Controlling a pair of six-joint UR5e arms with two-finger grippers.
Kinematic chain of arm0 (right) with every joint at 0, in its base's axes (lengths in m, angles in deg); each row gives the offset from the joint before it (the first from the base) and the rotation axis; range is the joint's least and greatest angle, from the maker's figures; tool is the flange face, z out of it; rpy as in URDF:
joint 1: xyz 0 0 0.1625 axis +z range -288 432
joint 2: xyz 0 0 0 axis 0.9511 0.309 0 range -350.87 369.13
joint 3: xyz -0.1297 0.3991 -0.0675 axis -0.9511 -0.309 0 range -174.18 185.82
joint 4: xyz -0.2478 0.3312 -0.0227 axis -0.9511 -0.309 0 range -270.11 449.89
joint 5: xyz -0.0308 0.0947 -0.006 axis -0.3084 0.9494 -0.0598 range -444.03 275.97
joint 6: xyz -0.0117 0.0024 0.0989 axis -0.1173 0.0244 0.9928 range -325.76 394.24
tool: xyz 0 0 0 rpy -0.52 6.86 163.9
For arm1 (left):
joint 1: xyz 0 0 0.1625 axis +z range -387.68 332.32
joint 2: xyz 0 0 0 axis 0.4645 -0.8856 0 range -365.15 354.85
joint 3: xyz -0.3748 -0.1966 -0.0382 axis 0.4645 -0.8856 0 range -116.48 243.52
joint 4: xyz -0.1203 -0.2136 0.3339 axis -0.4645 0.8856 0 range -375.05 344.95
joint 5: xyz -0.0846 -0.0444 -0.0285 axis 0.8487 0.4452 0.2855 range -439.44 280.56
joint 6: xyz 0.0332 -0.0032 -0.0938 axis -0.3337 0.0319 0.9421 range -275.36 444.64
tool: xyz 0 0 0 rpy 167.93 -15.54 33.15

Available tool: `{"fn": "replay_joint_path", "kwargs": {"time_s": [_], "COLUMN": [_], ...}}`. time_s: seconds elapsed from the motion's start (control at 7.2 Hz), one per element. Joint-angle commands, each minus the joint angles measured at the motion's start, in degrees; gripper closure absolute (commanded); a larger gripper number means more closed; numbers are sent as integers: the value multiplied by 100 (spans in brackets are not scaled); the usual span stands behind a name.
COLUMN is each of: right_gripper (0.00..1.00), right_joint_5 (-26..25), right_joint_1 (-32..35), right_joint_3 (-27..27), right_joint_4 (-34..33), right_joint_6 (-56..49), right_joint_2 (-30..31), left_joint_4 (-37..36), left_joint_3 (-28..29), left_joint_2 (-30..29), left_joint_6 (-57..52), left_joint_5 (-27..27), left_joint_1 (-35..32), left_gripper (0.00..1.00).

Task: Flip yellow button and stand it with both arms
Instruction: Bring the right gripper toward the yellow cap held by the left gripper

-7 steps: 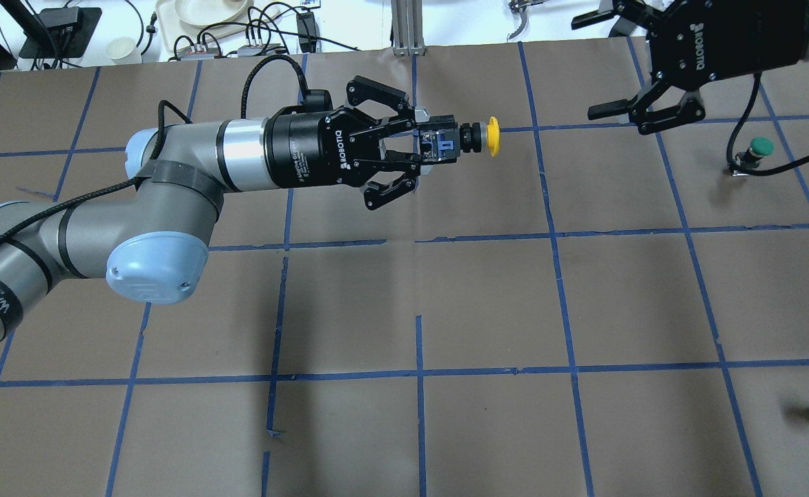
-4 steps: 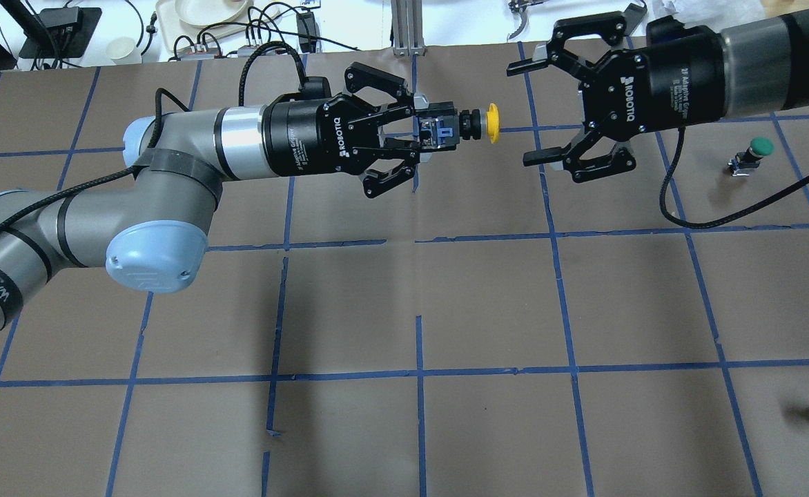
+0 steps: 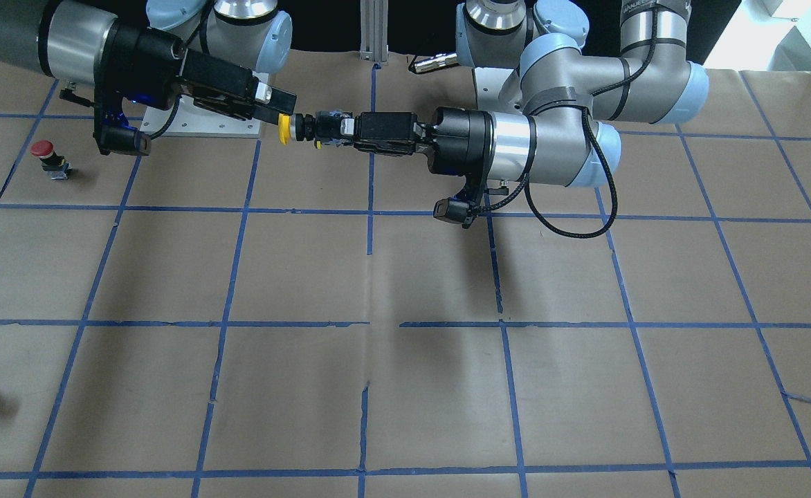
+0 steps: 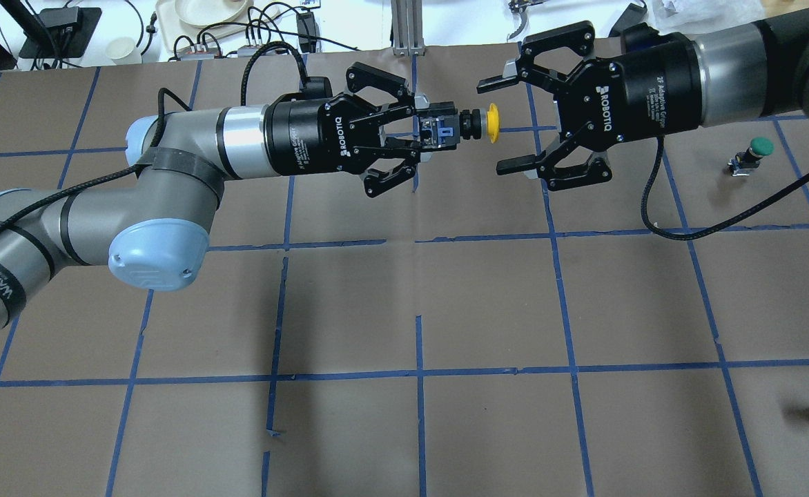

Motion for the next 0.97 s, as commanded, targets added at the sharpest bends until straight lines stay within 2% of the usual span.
{"fn": "replay_joint_path", "kwargs": {"time_s": [0.0, 0.42, 0.83], "right_gripper": [23, 23, 23], "right_joint_5": [1, 247, 247], "right_joint_1": [3, 3, 3], "right_joint_3": [-7, -16, -7], "right_joint_4": [-42, -218, -394], "right_joint_6": [-7, 2, -16], "right_joint_2": [-6, -94, -199], "left_joint_4": [-6, -6, -6], "left_joint_3": [5, 5, 14], "left_joint_2": [7, 15, 15], "left_joint_6": [0, 0, 0], "left_joint_5": [0, 0, 0], "left_joint_1": [0, 0, 0], "left_gripper": [99, 99, 99]}}
